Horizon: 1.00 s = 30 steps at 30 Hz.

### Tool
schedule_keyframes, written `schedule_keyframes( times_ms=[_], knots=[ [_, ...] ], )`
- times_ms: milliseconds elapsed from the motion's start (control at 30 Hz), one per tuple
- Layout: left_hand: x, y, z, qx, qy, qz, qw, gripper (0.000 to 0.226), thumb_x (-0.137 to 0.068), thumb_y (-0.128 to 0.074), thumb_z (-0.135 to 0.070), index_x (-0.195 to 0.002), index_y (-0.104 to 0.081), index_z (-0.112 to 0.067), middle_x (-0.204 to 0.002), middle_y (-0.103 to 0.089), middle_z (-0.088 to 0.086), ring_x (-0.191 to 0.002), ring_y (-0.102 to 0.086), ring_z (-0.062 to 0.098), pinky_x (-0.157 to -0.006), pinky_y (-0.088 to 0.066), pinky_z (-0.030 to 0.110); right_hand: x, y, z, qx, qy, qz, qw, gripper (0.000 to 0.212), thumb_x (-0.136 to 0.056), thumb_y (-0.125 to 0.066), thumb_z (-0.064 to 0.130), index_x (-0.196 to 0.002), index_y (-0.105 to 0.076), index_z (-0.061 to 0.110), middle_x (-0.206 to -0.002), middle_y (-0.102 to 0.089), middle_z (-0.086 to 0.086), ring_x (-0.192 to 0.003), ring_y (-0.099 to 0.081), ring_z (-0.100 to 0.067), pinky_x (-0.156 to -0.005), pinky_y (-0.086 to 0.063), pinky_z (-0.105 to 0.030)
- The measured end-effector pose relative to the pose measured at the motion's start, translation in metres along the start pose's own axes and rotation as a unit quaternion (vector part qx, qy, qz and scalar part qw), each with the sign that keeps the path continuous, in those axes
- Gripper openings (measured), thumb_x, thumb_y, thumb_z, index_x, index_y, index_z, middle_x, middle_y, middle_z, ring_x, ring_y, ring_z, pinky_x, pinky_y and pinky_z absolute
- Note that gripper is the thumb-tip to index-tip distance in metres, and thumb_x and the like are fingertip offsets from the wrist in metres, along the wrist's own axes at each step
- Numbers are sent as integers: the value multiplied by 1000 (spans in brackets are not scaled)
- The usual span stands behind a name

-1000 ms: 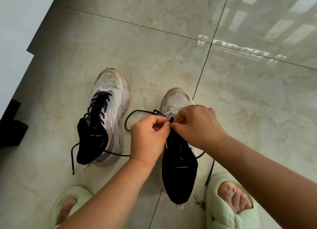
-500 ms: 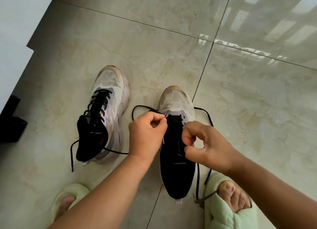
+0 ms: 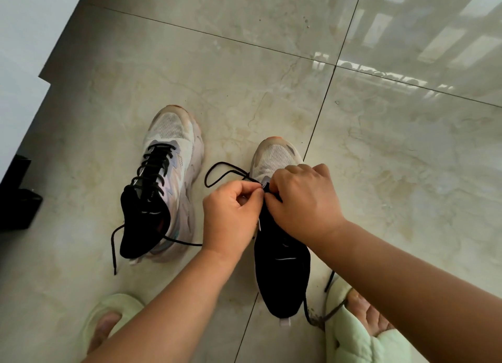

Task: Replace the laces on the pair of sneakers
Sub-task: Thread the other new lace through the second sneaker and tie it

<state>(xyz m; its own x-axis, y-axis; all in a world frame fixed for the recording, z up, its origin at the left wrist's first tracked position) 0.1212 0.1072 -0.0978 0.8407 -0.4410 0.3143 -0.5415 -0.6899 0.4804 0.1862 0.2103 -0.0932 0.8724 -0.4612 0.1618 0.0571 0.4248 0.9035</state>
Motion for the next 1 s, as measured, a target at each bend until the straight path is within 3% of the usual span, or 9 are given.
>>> schedule_keyframes(
  times_ms=[100,200,300,433,533,633,733,867,1000],
  knots=[
    [1,-1,1,-17,-7,-12,1000,18,-80,-69,-9,-74,-68,-26,-60,-62,-11,-52,-53,-2,-54,-41,7,-1,-1,2,-22,26,12,999,17,-87,-46,26,-72,-44,18,-81,-61,-2,-81,-55,-24,-72,-23,-31],
    [3,-2,0,-44,-19,-39,998,7,-79,-69,-10,-78,-72,-16,-56,-58,-14,-51,-52,-5,-52,-37,4,-2,7,-5,-158,-4,61,986,15,-76,-57,21,-62,-51,21,-63,-56,6,-66,-53,-17,-64,-35,-28],
    [3,-4,0,-41,-22,-49,998,6,-79,-69,-8,-78,-71,-13,-57,-57,-16,-52,-53,-7,-53,-37,2,12,15,-10,-277,-29,109,954,21,-67,-61,12,-54,-50,24,-47,-48,10,-50,-45,-8,-51,-36,-21],
    [3,-4,1,-53,-33,-62,996,8,-78,-69,-6,-76,-72,-13,-61,-58,-19,-56,-54,-9,-57,-36,1,37,24,-11,-382,-1,192,904,18,-63,-62,12,-54,-51,24,-49,-47,12,-47,-40,-3,-48,-33,-14],
    [3,-3,2,-39,-33,-52,997,14,-78,-69,-6,-73,-70,-20,-61,-59,-18,-56,-54,-8,-58,-37,1,35,24,-17,-413,-51,171,893,19,-68,-67,16,-58,-52,21,-52,-48,12,-49,-41,-2,-50,-34,-15],
    [2,-4,2,-21,-19,-27,999,21,-79,-70,-9,-72,-65,-28,-63,-62,-14,-54,-54,-5,-57,-39,5,17,16,-17,-315,-105,102,938,12,-72,-67,30,-70,-61,20,-56,-54,9,-53,-48,-4,-50,-35,-15],
    [1,-3,4,-14,-1,-17,1000,12,-80,-69,-10,-77,-69,-22,-63,-63,-11,-53,-53,-4,-57,-40,6,1,9,-12,-166,-99,90,977,17,-80,-60,35,-75,-63,19,-66,-59,7,-69,-56,-15,-63,-42,-25],
    [1,-1,4,-18,-10,-11,1000,19,-81,-68,-9,-76,-67,-28,-66,-64,-10,-54,-53,-3,-58,-43,10,-5,1,-5,-53,-55,74,994,20,-86,-48,34,-73,-53,19,-71,-51,3,-74,-53,-23,-73,-29,-32],
    [1,-2,3,-25,-12,-15,999,17,-80,-68,-8,-77,-68,-25,-65,-63,-10,-54,-52,-1,-59,-44,14,-3,1,-1,-61,-14,63,996,18,-85,-48,28,-75,-56,15,-80,-60,0,-77,-55,-23,-76,-35,-33]
  ],
)
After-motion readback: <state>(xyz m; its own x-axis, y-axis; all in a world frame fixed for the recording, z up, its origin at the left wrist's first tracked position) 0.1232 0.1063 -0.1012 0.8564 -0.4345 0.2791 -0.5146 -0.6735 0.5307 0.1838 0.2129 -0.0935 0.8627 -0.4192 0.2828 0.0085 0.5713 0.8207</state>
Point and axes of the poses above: each hand's wrist, its own x-axis away from the middle knuckle, its own y-axis out of the back of the hand, z = x × y, the point moved 2 cm from there along -x, towards the middle knuckle
